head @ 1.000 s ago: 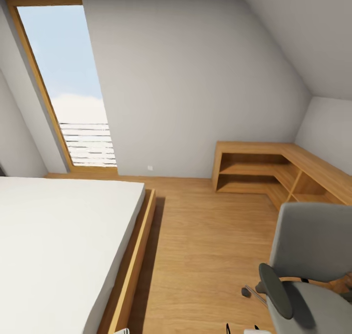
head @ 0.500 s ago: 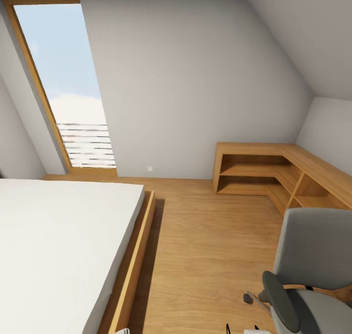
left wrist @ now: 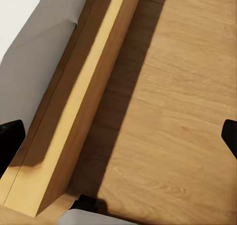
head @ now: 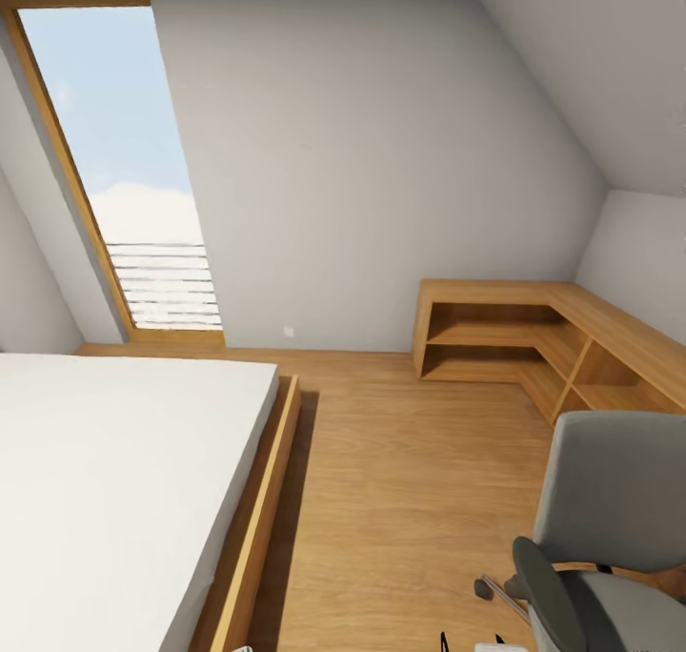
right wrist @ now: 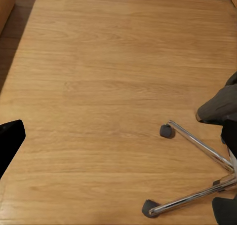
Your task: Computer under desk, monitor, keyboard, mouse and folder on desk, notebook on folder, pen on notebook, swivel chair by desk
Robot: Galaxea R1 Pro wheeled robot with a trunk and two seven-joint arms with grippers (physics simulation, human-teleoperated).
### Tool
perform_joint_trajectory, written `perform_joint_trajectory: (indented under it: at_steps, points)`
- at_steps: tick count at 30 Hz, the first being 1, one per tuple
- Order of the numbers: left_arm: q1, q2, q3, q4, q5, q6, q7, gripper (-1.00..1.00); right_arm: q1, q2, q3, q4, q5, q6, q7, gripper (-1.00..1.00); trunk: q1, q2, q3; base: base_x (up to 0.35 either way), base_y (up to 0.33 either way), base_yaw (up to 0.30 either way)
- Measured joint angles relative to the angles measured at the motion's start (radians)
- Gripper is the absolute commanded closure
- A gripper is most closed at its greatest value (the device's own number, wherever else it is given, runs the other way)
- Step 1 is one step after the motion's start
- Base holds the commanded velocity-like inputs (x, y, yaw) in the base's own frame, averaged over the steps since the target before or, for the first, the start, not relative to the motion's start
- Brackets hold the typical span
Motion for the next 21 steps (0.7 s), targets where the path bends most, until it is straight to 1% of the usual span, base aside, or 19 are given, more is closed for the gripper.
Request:
perform_joint_trajectory:
  at_steps: [7,9,14,21]
  points:
    - [0.0,0.0,0.0,0.0,0.0,0.0,0.0,-1.0,0.0,-0.003,0.0,0.001,0.0,0.0,0.001,-1.0,0.0,0.0,0.0,0.003,0.0,-0.006]
    - [0.0,0.0,0.0,0.0,0.0,0.0,0.0,-1.0,0.0,-0.003,0.0,0.001,0.0,0.0,0.001,-1.0,0.0,0.0,0.0,0.122,0.0,0.0]
    - [0.0,0.0,0.0,0.0,0.0,0.0,0.0,-1.0,0.0,-0.004,0.0,0.001,0.0,0.0,0.001,-1.0,0.0,0.0,0.0,0.232,0.0,0.0]
    - [0.0,0.0,0.0,0.0,0.0,0.0,0.0,-1.0,0.0,-0.004,0.0,0.001,0.0,0.0,0.001,-1.0,-0.001,0.0,0.0,0.305,0.0,0.0]
